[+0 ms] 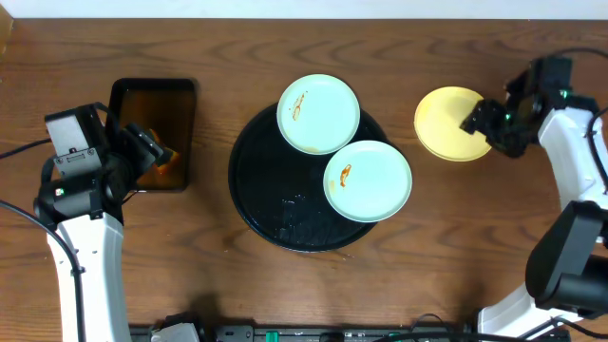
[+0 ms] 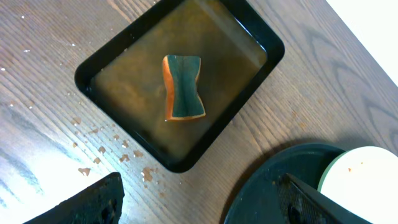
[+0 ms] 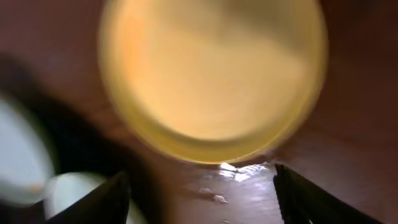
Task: Clean dirty plates on tray and stack at the side
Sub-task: 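Set the yellow plate down on the table and release, then grasp the upper light-blue plate rim with the right gripper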
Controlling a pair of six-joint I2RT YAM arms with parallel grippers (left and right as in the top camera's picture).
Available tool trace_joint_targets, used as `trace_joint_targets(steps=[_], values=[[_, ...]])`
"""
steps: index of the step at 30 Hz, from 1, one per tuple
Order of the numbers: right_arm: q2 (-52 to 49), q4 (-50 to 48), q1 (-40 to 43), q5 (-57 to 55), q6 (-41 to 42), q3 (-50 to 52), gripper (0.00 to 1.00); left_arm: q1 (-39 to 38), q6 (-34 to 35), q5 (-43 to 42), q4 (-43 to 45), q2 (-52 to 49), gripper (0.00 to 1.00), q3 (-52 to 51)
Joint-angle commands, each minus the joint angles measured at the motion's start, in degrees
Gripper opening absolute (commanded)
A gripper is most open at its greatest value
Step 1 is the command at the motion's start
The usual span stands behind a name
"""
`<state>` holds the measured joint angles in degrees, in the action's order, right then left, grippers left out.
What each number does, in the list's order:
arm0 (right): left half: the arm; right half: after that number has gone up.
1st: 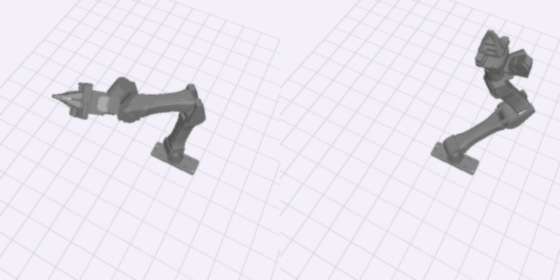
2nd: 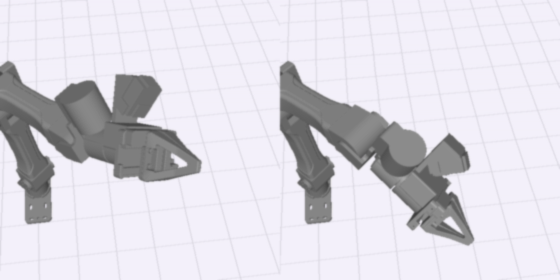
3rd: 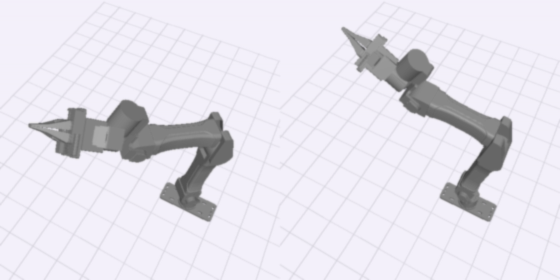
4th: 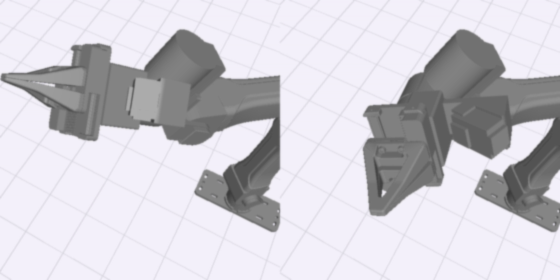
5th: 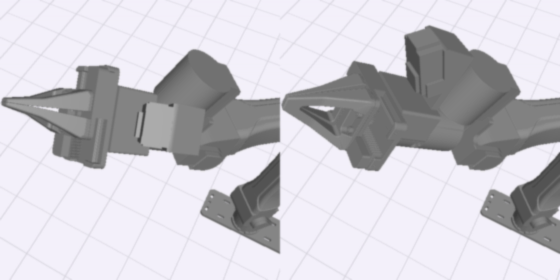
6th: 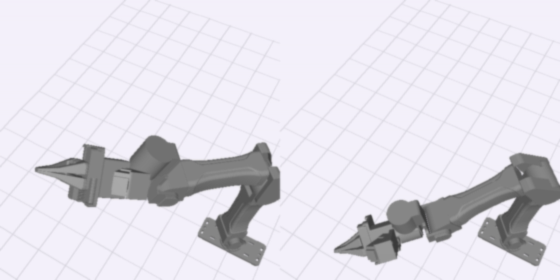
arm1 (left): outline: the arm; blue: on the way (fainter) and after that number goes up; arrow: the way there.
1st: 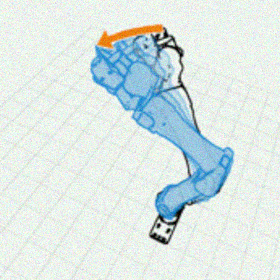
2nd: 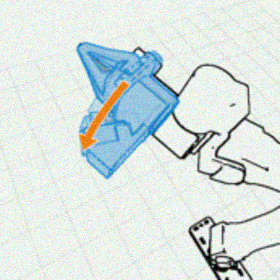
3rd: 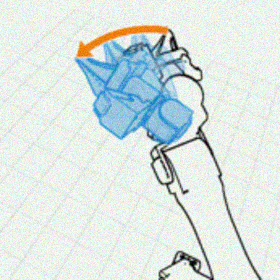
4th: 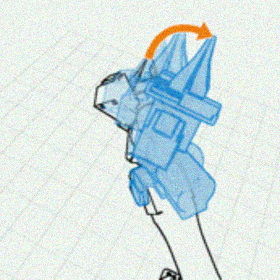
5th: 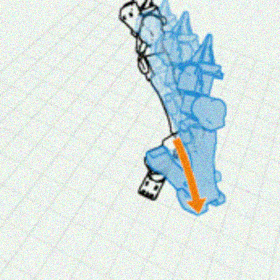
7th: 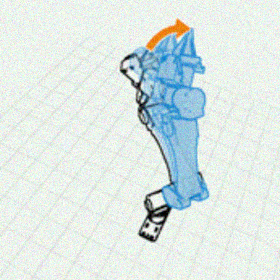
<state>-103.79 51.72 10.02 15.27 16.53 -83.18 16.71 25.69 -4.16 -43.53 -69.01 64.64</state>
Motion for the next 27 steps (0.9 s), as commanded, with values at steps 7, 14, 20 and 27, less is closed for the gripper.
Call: trace_joint_targets(steps=[7, 14, 20, 27], values=[[1.5, -2.4, -17.3, 0.2, -6.1, -11.7, 0.78, 0.0, 0.5, 0.3, -0.2, 0.1, 0.79, 0.5], [-0.4, -22.1, -30.1, -17.0, 9.4, -0.8, 0.63, 0.0, 0.5, 0.3, -0.2, 0.1, 0.80, 0.5], [-7.3, -25.7, -34.1, -20.9, 14.5, 0.3, 0.59, 0.0, 0.5, 0.3, -0.2, 0.1, 0.80, 0.5], [-11.6, -26.2, -33.6, -14.9, 15.1, 0.2, 0.61, 0.0, 0.5, 0.3, -0.2, 0.1, 0.80, 0.5]])
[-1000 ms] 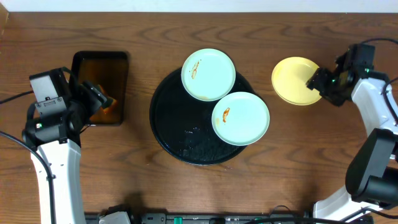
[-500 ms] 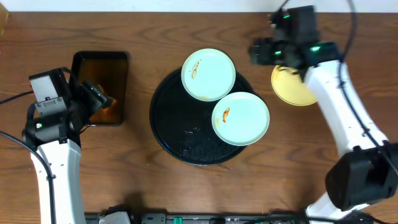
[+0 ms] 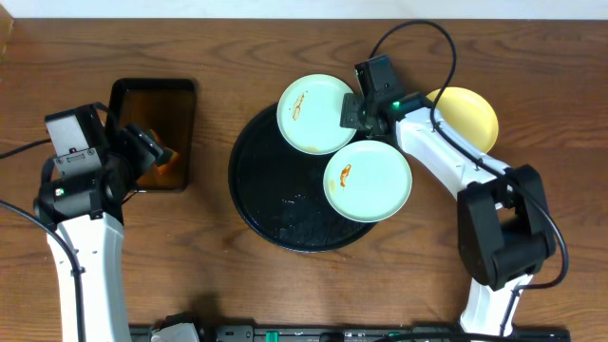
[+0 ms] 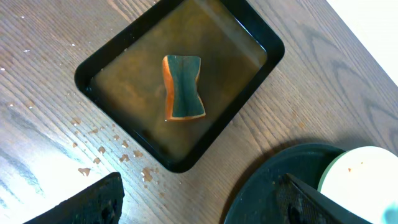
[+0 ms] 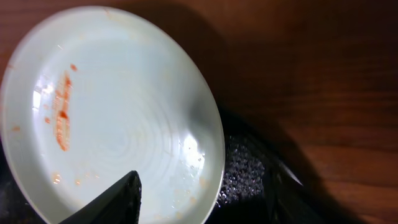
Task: Clean dirty plates on tray and stack at the side
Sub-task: 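Grasp the upper light-blue plate rim with the right gripper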
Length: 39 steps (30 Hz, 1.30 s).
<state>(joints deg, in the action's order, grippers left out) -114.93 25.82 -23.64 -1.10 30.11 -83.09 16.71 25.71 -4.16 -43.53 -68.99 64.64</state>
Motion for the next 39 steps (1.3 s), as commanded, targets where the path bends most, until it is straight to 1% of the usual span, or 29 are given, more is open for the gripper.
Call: trace_joint_targets(steps=[1, 5, 8, 10, 14, 15, 17, 20, 23, 26, 30, 32, 35, 36, 37, 38, 39], values=[[-0.5, -0.3, 0.2, 1.1, 1.5, 0.2, 0.61, 0.0, 0.5, 0.3, -0.2, 0.0, 0.79, 0.5], [-1.6, 0.0, 0.4, 1.9, 1.1, 0.2, 0.60, 0.0, 0.5, 0.3, -0.2, 0.0, 0.79, 0.5], [-3.2, 0.7, 0.8, 6.0, 0.6, -0.5, 0.60, 0.0, 0.5, 0.3, -0.2, 0.0, 0.79, 0.5], [-3.3, 1.5, 1.7, 10.7, -0.3, -1.8, 0.61, 0.0, 0.5, 0.3, -0.2, 0.0, 0.80, 0.5], [-3.3, 7.6, 2.7, 11.1, -3.1, -5.3, 0.61, 0.0, 0.5, 0.3, -0.2, 0.0, 0.80, 0.5], [-3.4, 10.1, 3.0, 11.3, -4.1, -6.6, 0.63, 0.0, 0.5, 0.3, -0.2, 0.0, 0.79, 0.5], [-3.4, 13.1, 3.5, 12.1, -5.6, -9.0, 0.62, 0.0, 0.5, 0.3, -0.2, 0.0, 0.79, 0.5], [-3.8, 11.2, 3.3, 10.3, -5.9, -9.4, 0.52, 0.0, 0.5, 0.3, -0.2, 0.0, 0.80, 0.5], [-6.8, 9.6, 2.5, 6.6, -4.2, -9.4, 0.55, 0.0, 0.5, 0.3, -0.2, 0.0, 0.79, 0.5], [-10.0, 8.3, 2.2, 6.1, -3.1, -9.4, 0.55, 0.0, 0.5, 0.3, -0.2, 0.0, 0.80, 0.5], [-10.6, 8.2, 2.6, 6.1, -2.9, -9.4, 0.52, 0.0, 0.5, 0.3, -0.2, 0.0, 0.80, 0.5], [-10.6, 8.2, 2.6, 6.1, -2.9, -9.4, 0.48, 0.0, 0.5, 0.3, -0.2, 0.0, 0.79, 0.5], [-10.7, 7.8, 1.9, 6.1, -2.9, -9.4, 0.37, 0.0, 0.5, 0.3, -0.2, 0.0, 0.80, 0.5], [-10.7, 7.6, 1.6, 6.1, -2.9, -9.4, 0.30, 0.0, 0.5, 0.3, -0.2, 0.0, 0.79, 0.5], [-10.7, 7.3, 1.2, 6.1, -2.9, -9.4, 0.25, 0.0, 0.5, 0.3, -0.2, 0.0, 0.79, 0.5], [-10.7, 7.0, 0.8, 6.1, -3.0, -9.4, 0.15, 0.0, 0.5, 0.3, -0.2, 0.0, 0.80, 0.5], [-10.7, 6.9, 0.5, 6.1, -3.0, -9.4, 0.09, 0.0, 0.5, 0.3, -0.2, 0.0, 0.79, 0.5]])
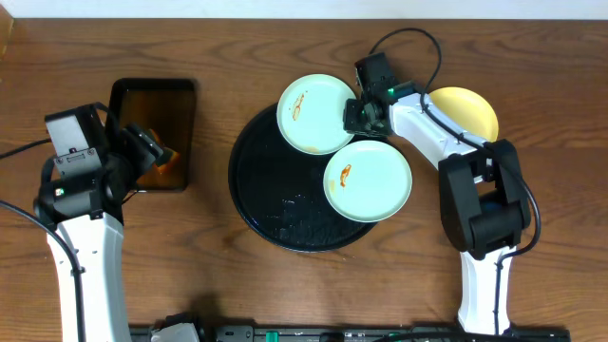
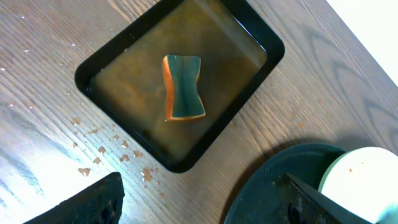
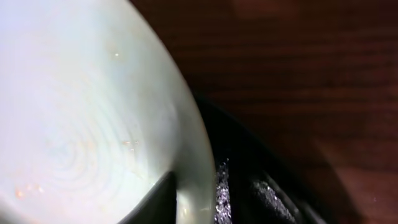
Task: Clean dirty plates on tray and stack at the side
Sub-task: 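Grasp the upper light-blue plate rim with the right gripper, then pick up the sponge with the left gripper from the water tray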
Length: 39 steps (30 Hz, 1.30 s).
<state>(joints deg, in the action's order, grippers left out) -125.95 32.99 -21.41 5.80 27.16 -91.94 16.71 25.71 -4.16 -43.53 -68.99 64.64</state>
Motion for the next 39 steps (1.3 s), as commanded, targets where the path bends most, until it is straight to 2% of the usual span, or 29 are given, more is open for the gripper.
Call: trace_joint_targets(steps=[1, 2, 8, 10, 11, 12, 16, 20, 24, 39], values=[[0.3, -0.3, -2.1, -0.8, 0.0, -0.5, 0.04, 0.0, 0.5, 0.3, -0.2, 0.0, 0.80, 0.5], [0.3, -0.3, -2.3, -0.8, 0.0, -0.5, 0.01, 0.0, 0.5, 0.3, -0.2, 0.0, 0.80, 0.5], [0.3, -0.7, -4.9, 0.6, 0.0, -0.5, 0.01, 0.0, 0.5, 0.3, -0.2, 0.0, 0.79, 0.5], [0.3, -1.4, -5.2, 4.7, -0.9, -0.5, 0.01, 0.0, 0.5, 0.3, -0.2, 0.0, 0.79, 0.5], [0.4, -2.6, -5.2, 13.8, -2.1, -0.7, 0.01, 0.0, 0.5, 0.3, -0.2, 0.0, 0.79, 0.5], [0.4, -2.6, -5.2, 16.4, -1.6, -0.9, 0.01, 0.0, 0.5, 0.3, -0.2, 0.0, 0.80, 0.5], [0.4, -0.5, -5.2, 19.9, -2.7, -1.1, 0.01, 0.0, 0.5, 0.3, -0.2, 0.0, 0.80, 0.5], [0.4, 7.8, -5.3, 17.8, -4.9, -1.8, 0.01, 0.0, 0.5, 0.3, -0.2, 0.0, 0.80, 0.5], [0.4, 11.2, -6.1, 17.8, -8.2, -1.8, 0.01, 0.0, 0.5, 0.3, -0.2, 0.0, 0.80, 0.5], [0.3, 11.2, -12.7, 1.3, -7.8, -1.8, 0.01, 0.0, 0.5, 0.3, -0.2, 0.0, 0.80, 0.5]])
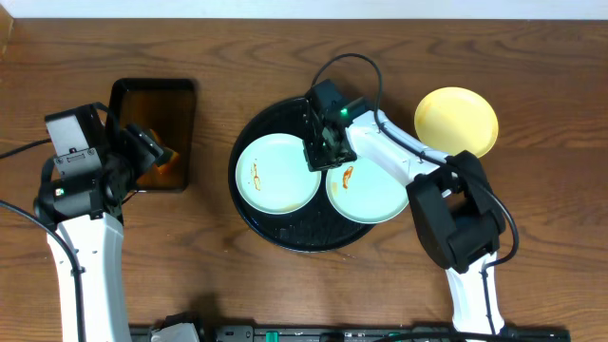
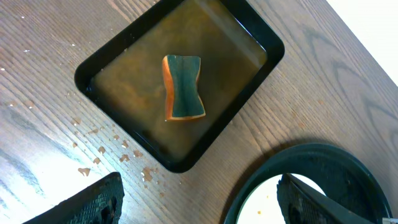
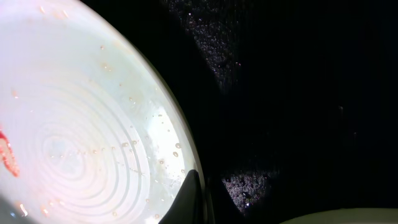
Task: Clean dirty plates on tray and stack at the side
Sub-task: 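Pick up the sponge with the left gripper from the water tray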
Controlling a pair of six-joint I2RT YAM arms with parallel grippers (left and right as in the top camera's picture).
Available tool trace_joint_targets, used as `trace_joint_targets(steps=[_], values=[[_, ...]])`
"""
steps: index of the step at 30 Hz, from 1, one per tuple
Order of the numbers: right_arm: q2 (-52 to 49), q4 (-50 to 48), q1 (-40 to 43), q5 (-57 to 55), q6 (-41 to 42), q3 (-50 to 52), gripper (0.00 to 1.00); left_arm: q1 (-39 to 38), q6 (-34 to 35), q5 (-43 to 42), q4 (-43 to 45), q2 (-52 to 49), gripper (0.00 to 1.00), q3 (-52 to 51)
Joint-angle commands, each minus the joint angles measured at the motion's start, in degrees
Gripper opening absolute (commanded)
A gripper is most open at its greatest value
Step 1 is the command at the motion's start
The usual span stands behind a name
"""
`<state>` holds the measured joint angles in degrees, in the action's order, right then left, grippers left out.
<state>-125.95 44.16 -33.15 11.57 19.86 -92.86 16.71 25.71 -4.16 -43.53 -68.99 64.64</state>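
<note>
A round black tray point(image 1: 285, 231) carries two pale green plates, each with a red smear. The left plate point(image 1: 275, 173) point(image 3: 81, 124) is over the tray's left half, and my right gripper point(image 1: 320, 157) point(image 3: 202, 186) is shut on its right rim. The right plate point(image 1: 369, 197) lies beside it, partly under the right arm. A clean yellow plate point(image 1: 457, 122) sits on the table to the right. My left gripper point(image 1: 142, 152) point(image 2: 202, 202) hangs open above the wood beside a black basin point(image 2: 99, 68) where an orange-and-green sponge point(image 2: 183, 87) lies in brownish water.
Drops and crumbs speckle the wood point(image 2: 102, 149) in front of the basin. The right arm's cable point(image 1: 347, 66) loops over the tray's far edge. The table's far edge point(image 1: 304, 17) runs along the top of the overhead view.
The stained green plate was at the tray's far edge with my right gripper at its rim. It is now over the tray's left half, with the gripper shut on the rim. The left arm has not moved.
My right gripper was first at the yellow plate on the right. Then it was open beside the far green plate's rim, then with the rim between its fingers. Now it holds that plate over the tray's left half. The left gripper stayed open over the basin.
</note>
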Motion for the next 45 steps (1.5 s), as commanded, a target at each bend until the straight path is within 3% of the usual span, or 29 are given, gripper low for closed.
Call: trace_joint_targets(steps=[1, 12, 16, 18, 19, 22, 29, 35, 39, 45], values=[[0.3, 0.0, -1.0, -4.7, -0.5, -0.9, 0.01, 0.0, 0.5, 0.3, -0.2, 0.0, 0.79, 0.5], [0.3, -1.4, -1.0, -6.2, -0.7, -0.8, 0.01, 0.0, 0.5, 0.3, 1.2, 0.0, 0.80, 0.5], [0.3, -1.5, -1.0, -7.0, -0.6, -0.8, 0.01, 0.0, 3.1, -0.5, 5.5, 0.0, 0.80, 0.5], [0.3, -1.7, -1.0, -7.1, -0.6, -0.8, 0.01, 0.0, 0.2, -2.3, 9.6, -0.4, 0.80, 0.5], [0.3, -1.7, -1.0, -7.1, -0.7, -0.8, 0.01, 0.0, -5.5, -6.3, 12.4, -1.8, 0.80, 0.9], [0.3, -2.0, -1.0, -7.1, -0.7, -0.8, 0.01, 0.0, -8.6, -6.2, 9.4, -7.9, 0.80, 3.0], [0.3, -1.7, -1.0, -7.1, -0.7, -0.8, 0.01, 4.1, -9.6, -5.9, -0.7, -36.6, 0.80, 14.2], [0.3, -2.4, -1.0, -7.1, -0.7, -0.8, 0.01, 4.4, -9.6, -5.9, 7.0, -42.4, 0.79, 15.4], [0.3, -2.8, -1.0, -7.1, -0.7, -0.8, 0.01, 4.2, -9.6, -5.8, 10.1, -43.5, 0.64, 15.4], [0.3, -3.0, -1.0, -7.1, -0.7, -0.8, 0.01, 1.9, -9.2, -2.2, 11.4, -47.8, 0.61, 15.4]])
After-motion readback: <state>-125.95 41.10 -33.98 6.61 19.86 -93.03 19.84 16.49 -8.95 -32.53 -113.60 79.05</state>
